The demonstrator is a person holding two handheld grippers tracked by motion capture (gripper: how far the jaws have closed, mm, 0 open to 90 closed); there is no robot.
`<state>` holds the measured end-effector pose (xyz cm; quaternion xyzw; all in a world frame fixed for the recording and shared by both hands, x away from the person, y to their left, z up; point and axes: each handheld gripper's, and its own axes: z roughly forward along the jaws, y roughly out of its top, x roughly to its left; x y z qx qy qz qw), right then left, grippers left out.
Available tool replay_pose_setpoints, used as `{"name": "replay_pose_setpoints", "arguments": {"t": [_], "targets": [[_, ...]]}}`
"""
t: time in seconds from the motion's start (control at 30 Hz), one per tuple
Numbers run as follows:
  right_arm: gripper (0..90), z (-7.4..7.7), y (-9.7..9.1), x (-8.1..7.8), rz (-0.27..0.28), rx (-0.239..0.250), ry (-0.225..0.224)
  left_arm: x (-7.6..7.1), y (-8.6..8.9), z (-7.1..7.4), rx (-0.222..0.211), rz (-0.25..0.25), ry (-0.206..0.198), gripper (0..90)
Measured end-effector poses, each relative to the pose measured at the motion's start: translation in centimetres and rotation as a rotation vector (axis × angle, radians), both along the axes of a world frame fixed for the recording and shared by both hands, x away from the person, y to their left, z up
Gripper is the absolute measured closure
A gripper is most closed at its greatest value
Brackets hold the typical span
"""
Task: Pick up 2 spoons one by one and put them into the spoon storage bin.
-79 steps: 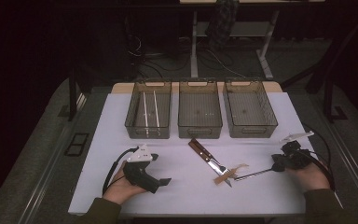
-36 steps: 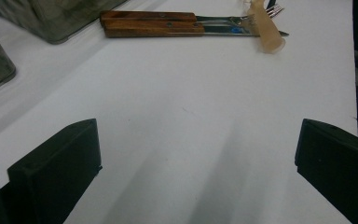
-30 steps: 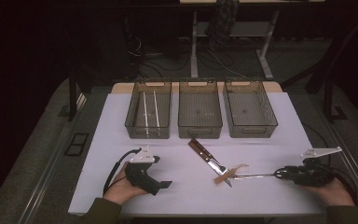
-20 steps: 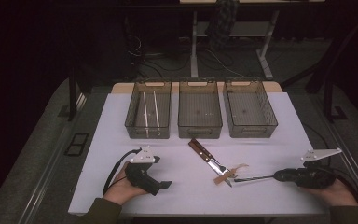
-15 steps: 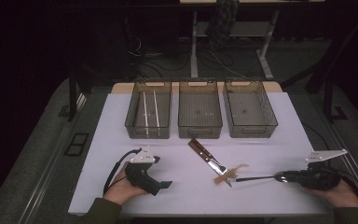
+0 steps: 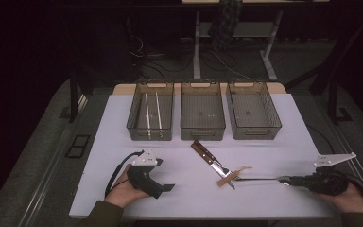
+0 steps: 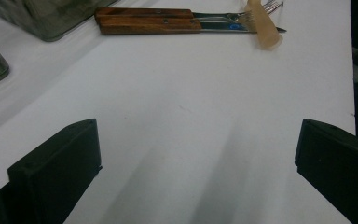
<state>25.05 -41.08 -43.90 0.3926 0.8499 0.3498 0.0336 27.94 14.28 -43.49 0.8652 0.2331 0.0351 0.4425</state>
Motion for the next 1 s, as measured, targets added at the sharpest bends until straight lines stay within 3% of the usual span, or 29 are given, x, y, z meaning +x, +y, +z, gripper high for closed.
{"name": "replay_pose_setpoints", "arguments": {"t": [0.27, 0.6, 1.0], "targets": [[87.1, 0.5, 0.2, 0.0, 0.004, 0.027, -0.015, -0.2, 0.9, 0.0, -0.043, 0.009, -0.023, 0.0], [87.4, 1.7, 0.1, 0.0, -0.006, 0.087, -0.058, -0.8, 1.8, -0.2, -0.044, 0.026, -0.025, 0.0], [87.8, 3.3, 0.6, 0.4, -0.029, 0.161, -0.129, -0.8, 1.5, -0.3, -0.040, 0.024, -0.024, 0.0]]}}
